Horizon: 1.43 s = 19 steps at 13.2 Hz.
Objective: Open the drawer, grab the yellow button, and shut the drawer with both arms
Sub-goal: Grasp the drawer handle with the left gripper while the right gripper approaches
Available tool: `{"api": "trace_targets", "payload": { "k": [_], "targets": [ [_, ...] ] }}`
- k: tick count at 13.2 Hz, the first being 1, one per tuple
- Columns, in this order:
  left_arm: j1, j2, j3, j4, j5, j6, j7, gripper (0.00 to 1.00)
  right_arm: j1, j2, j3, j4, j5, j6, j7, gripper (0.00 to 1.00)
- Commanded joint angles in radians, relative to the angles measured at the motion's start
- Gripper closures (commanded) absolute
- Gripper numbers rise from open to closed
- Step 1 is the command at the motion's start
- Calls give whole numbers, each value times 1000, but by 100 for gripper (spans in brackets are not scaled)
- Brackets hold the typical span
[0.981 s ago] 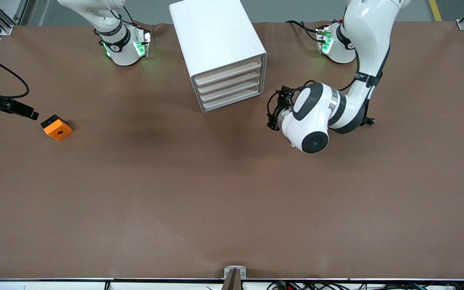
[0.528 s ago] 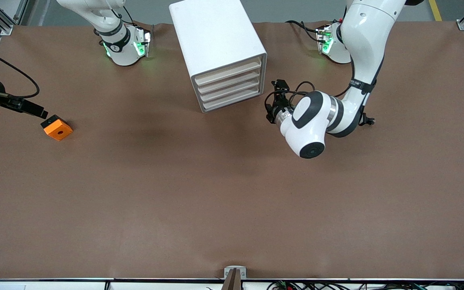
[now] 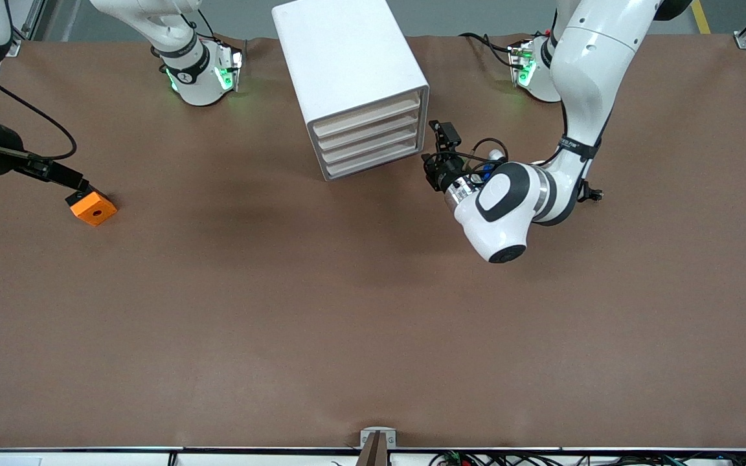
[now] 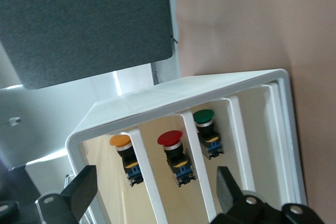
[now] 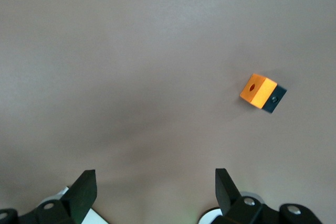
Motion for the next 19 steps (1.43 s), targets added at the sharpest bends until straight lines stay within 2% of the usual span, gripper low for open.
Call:
{"api": "trace_targets", "payload": {
  "k": [1,5,11,17,19],
  "targets": [
    [-8,49,-7,25,-38,-27,-51,0,64,14,-2,31,-9,-21,159,0],
    [-29,86,-10,24,-88,-64,-104,0,167,18,-2,31,-9,-12,362,0],
    [-74,84,-11,24,-89,-125,-140,0,189,25,-2,31,5,-10,420,0],
    [-74,83,-11,24,-89,-156,-190,49,238,35,-2,32,9,-9,523,0],
    [-86,84,-10,24,-89,-156,-190,53,273,49,-2,32,9,-7,586,0]
  ]
}}
